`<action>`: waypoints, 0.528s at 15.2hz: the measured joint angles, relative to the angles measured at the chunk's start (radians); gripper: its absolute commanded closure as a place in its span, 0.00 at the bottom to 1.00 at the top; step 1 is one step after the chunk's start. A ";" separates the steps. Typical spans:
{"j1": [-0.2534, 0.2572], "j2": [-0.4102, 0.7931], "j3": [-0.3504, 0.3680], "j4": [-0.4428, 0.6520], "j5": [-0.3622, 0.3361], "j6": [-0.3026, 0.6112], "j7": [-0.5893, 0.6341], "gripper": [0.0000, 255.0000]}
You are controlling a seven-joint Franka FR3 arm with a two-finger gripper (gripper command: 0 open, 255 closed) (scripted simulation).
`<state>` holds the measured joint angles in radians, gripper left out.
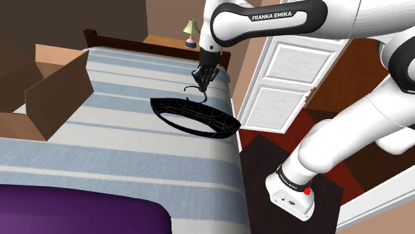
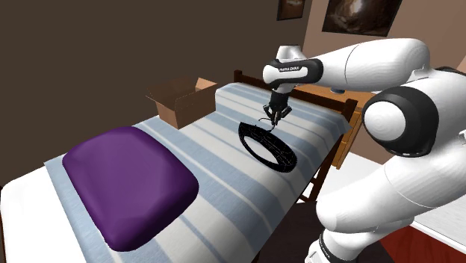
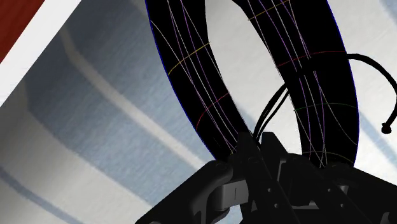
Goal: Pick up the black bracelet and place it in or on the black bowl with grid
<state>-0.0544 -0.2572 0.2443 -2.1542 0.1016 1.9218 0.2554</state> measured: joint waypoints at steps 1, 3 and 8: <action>0.000 -0.001 0.000 -0.016 0.001 0.015 -0.001 1.00; 0.000 0.007 0.002 -0.036 0.000 0.042 -0.002 1.00; 0.002 0.023 0.006 -0.086 0.000 0.108 -0.002 1.00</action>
<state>-0.0526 -0.2340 0.2507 -2.2400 0.1017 2.0301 0.2537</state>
